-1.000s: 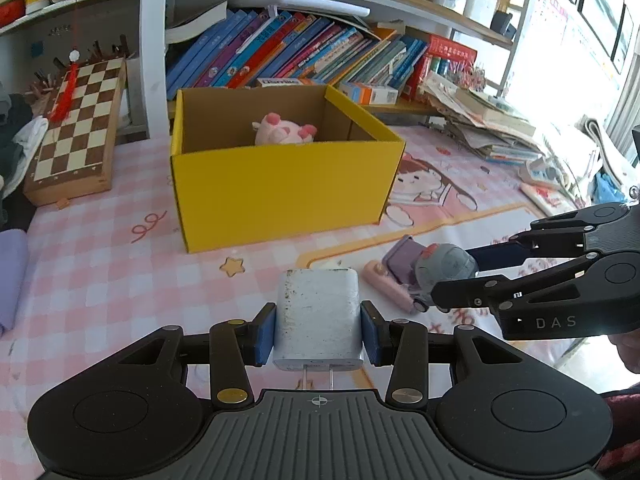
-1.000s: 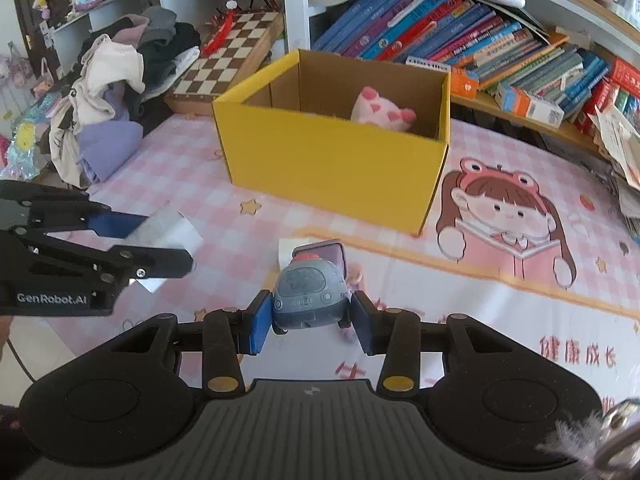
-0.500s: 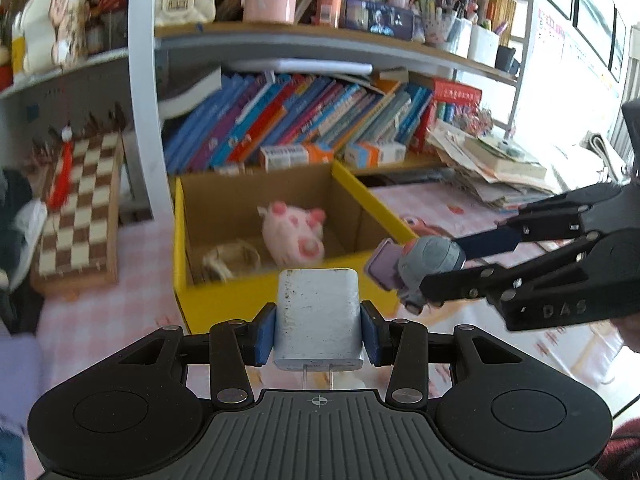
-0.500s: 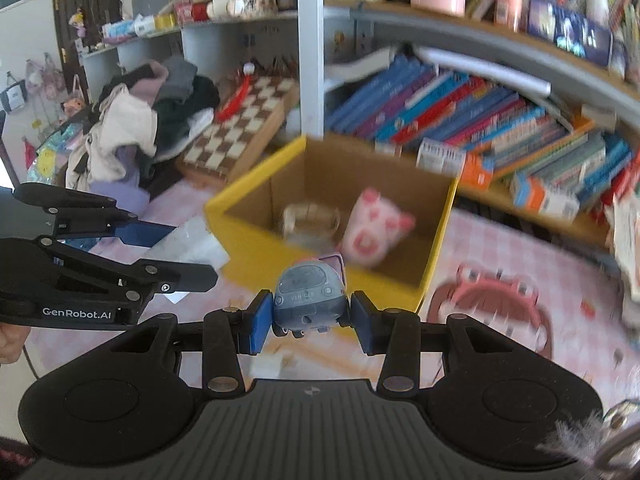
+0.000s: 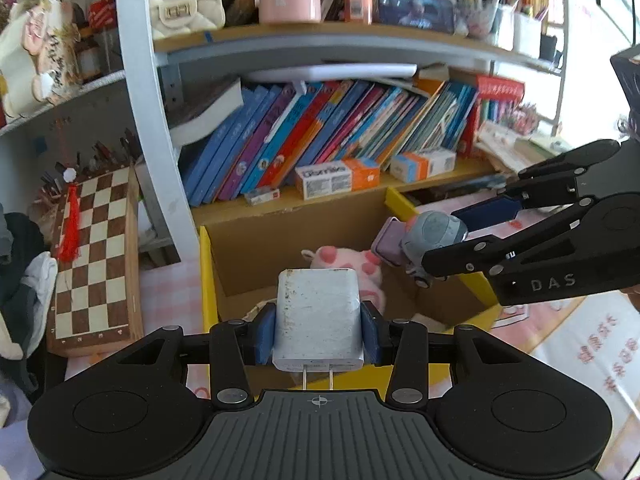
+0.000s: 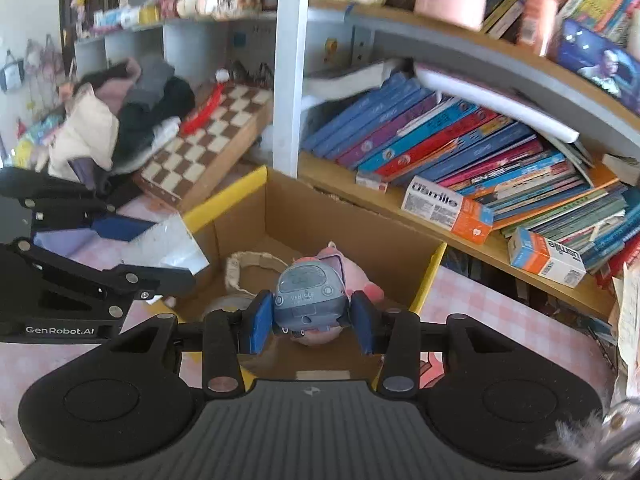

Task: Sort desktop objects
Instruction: 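Carry the charger with the left gripper while the right gripper carries the toy car over the yellow box, then open the left gripper to drop the charger while the right gripper releases the toy car into the box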

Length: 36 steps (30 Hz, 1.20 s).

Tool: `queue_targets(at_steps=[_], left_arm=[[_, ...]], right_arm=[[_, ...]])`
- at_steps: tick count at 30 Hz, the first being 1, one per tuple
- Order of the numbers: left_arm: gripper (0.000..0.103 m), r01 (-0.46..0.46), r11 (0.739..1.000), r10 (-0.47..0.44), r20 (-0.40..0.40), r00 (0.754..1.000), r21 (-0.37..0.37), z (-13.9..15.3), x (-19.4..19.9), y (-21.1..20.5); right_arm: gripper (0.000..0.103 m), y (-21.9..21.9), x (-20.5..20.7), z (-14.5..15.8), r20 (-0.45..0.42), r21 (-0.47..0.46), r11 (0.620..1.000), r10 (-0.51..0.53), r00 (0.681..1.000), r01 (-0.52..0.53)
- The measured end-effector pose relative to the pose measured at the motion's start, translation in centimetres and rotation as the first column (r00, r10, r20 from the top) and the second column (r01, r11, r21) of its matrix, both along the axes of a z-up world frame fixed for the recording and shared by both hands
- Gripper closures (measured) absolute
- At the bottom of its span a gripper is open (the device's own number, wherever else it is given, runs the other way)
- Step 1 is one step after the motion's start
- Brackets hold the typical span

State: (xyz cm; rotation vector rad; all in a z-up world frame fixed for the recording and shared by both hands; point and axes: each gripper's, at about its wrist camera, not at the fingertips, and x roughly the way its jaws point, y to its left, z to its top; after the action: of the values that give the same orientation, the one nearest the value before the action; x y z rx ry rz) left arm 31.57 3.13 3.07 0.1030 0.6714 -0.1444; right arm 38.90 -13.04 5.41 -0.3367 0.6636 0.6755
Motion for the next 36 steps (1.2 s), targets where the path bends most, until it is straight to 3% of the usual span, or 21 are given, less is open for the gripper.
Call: queue_targets(at_steps=[8, 15, 23, 28, 36], left_arm=[[0.061, -0.005, 1.000, 0.007, -0.079, 0.997, 0.029, -2.9, 3.1, 0.0], [0.061, 0.001, 0.999, 0.005, -0.136, 0.991, 0.046, -4.7, 5.2, -0.2], [0.061, 0.014, 1.000, -0.015, -0.179, 0.984, -0.003, -5.6, 5.9, 0.5], [0.061, 0.007, 0.999, -0.017, -0.202, 0.979, -0.052, -5.8, 6.1, 0.9], [0.059, 0.000, 0.999, -0.009, -0.198, 0.980, -0.047, -5.8, 6.0, 0.8]], right_arm=[[0.063, 2.1, 2.7, -3.8, -0.068, -0.136, 0.990, 0.032, 0.997, -0.041], [0.063, 3.2, 4.4, -6.0, -0.146, -0.186, 0.978, 0.070, 0.987, -0.096], [0.062, 2.7, 6.0, -6.6, -0.253, -0.128, 0.986, 0.074, 0.965, -0.109], [0.062, 2.8, 6.0, -6.5, -0.258, -0.129, 0.983, 0.097, 0.961, -0.133], [0.061, 2.7, 5.9, -6.5, -0.254, -0.120, 0.983, 0.108, 0.961, -0.142]])
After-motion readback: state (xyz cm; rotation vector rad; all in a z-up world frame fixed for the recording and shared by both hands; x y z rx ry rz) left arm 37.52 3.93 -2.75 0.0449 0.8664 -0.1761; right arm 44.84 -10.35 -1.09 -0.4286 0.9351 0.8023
